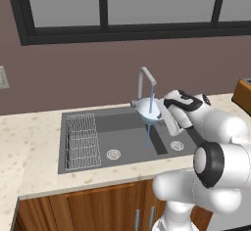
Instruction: Rinse each bowl for a few seconds and place them down in the sink or on the counter.
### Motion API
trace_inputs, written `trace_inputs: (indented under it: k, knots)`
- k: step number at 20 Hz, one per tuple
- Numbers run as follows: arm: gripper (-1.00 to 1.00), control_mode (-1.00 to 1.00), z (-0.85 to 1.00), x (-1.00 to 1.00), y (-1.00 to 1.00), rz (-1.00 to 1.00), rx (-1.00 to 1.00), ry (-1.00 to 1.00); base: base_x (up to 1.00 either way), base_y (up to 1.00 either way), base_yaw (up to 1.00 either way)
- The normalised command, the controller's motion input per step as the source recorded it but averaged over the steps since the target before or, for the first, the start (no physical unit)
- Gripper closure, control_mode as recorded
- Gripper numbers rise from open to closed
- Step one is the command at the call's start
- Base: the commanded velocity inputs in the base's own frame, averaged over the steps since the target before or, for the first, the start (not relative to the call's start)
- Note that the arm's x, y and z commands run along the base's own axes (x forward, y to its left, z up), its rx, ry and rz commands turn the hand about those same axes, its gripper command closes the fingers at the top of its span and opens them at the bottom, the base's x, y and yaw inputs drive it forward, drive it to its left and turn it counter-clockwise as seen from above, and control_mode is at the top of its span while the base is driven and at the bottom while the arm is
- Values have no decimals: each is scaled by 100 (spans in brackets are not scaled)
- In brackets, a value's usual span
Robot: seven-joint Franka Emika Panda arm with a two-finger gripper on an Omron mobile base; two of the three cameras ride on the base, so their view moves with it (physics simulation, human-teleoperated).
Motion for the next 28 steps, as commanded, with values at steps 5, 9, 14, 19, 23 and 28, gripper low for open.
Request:
trace_inputs:
  k: [5,9,14,19,23,28]
  knots:
    - [100,-100,7,-29,-18,8,2,-10,0,0,0]
    - [100,-100,26,-2,-19,5,1,-5,0,0,0]
    - [100,-100,24,10,-34,-8,0,4,0,0,0]
    - [100,-100,12,8,-38,-13,0,7,0,0,0]
    - [100,-100,11,5,-39,-13,0,8,0,0,0]
    - [100,-100,11,0,-43,-12,2,7,0,0,0]
